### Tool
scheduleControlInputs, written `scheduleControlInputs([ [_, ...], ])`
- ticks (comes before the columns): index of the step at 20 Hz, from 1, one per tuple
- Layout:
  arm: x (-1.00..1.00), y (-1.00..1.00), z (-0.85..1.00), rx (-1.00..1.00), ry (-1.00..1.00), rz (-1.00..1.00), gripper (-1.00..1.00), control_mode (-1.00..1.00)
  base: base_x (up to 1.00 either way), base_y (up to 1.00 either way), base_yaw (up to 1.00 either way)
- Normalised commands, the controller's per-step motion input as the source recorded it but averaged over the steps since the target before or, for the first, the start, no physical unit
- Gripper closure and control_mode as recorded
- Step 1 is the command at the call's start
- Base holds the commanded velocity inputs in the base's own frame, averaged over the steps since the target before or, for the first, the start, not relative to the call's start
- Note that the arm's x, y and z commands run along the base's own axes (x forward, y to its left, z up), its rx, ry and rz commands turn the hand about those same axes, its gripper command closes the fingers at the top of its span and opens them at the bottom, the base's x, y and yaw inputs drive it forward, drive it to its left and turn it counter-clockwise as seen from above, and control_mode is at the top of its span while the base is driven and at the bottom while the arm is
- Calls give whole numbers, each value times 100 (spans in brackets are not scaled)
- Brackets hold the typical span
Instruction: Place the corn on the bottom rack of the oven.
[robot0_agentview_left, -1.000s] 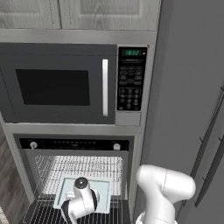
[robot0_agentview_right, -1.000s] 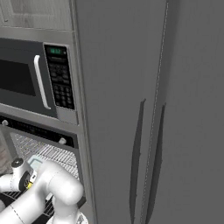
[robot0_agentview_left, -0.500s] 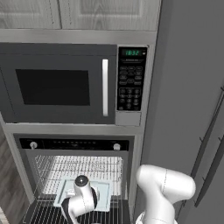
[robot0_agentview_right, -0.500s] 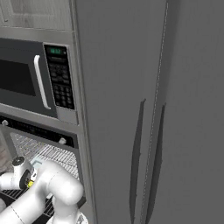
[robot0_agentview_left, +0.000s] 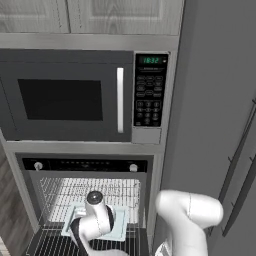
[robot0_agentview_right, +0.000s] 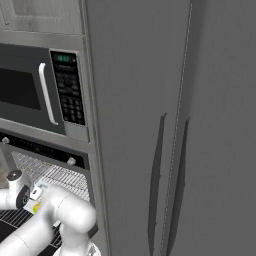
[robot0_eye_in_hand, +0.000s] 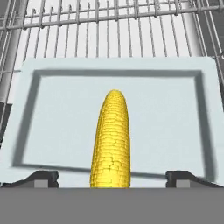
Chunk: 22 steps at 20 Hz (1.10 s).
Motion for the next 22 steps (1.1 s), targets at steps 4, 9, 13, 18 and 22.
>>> scheduleControlInputs([
  [4,-83,23,84,-1,-5,0,-100,-100,0,0,0],
  [9,-95,37,98,-2,-3,0,-100,-100,0,0,0],
  [13,-75,31,100,0,0,-2,-100,-100,0,0,0],
  [18,-73,18,90,0,-2,-2,-100,-100,0,0,0],
  [22,-62,0,32,1,-14,0,-100,-100,0,0,0],
])
